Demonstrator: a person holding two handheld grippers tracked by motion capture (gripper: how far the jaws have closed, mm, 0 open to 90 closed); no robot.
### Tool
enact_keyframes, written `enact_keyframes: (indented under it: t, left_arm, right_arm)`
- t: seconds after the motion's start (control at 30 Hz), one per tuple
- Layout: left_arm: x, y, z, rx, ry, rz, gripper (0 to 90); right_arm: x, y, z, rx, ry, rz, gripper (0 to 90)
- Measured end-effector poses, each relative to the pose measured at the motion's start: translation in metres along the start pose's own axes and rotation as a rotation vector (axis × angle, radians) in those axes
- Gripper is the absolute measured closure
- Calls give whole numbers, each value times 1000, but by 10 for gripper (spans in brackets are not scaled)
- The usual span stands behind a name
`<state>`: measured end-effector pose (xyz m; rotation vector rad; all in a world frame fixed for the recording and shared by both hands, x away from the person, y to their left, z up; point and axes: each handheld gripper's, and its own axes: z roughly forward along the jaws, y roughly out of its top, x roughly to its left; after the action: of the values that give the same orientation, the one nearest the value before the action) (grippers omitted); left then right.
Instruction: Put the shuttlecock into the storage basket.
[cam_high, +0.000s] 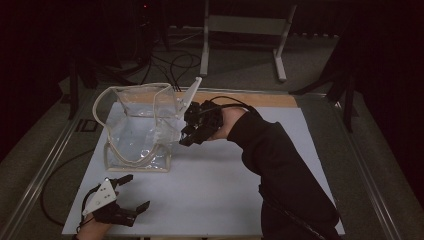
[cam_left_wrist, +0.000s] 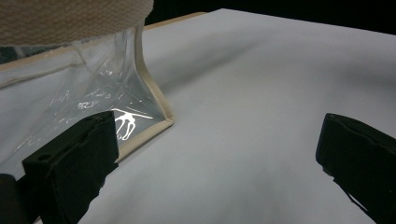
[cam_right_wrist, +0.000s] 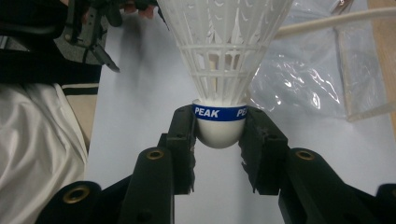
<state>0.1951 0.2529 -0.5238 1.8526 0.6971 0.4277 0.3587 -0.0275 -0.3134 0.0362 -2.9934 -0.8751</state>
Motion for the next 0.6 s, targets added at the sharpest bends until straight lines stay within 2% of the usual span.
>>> enact_keyframes:
  t: [0.6]
  left_arm:
    - [0, 0, 0, -3, -4, -1, 4]
  right_arm:
    - [-4, 31, 9, -16, -5, -4, 663]
